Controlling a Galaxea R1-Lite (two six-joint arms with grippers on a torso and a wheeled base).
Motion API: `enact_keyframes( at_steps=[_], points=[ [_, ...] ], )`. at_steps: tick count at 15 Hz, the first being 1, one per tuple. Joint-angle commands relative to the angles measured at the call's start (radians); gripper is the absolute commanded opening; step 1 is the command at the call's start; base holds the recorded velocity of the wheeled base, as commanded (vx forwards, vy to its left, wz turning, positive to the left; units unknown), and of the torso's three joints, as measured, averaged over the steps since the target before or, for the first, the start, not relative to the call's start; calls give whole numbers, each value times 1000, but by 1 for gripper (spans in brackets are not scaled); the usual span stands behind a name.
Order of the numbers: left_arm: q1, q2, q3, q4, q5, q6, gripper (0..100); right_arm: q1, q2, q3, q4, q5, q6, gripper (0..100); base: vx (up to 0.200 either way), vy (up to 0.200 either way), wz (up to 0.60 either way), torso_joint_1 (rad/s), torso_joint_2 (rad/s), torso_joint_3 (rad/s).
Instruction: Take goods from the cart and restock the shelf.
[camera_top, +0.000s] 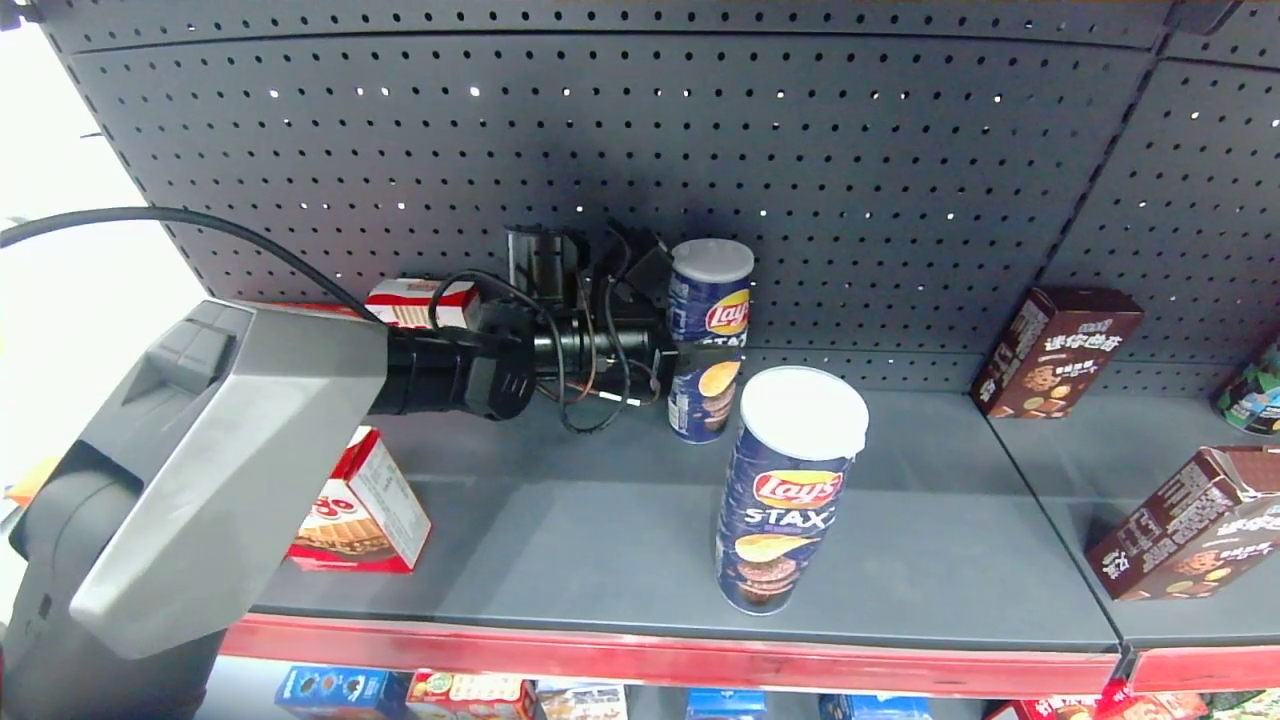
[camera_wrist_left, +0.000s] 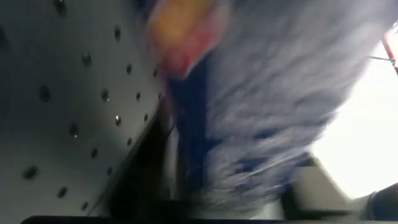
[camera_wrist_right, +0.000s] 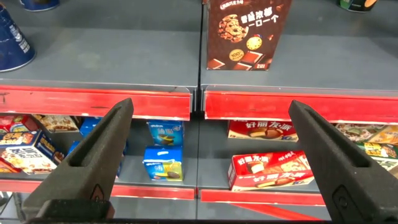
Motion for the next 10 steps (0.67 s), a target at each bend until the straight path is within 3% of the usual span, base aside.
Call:
enact_keyframes(
  at_steps=[1, 3, 8, 10],
  points=[
    [-2, 7, 5, -1, 1, 0, 100, 0, 2, 0, 0, -1, -1, 100, 0, 0, 0, 0, 0, 0],
    [0, 3, 15, -1, 3, 2, 100, 0, 2, 0, 0, 1, -1, 100, 0, 0, 0, 0, 0, 0],
    [1, -134, 167, 0, 7, 5, 100, 0, 2, 0, 0, -1, -1, 100, 0, 0, 0, 0, 0, 0],
    [1, -193, 238, 8, 36, 9, 100, 0, 2, 0, 0, -1, -1, 100, 0, 0, 0, 0, 0, 0]
  ],
)
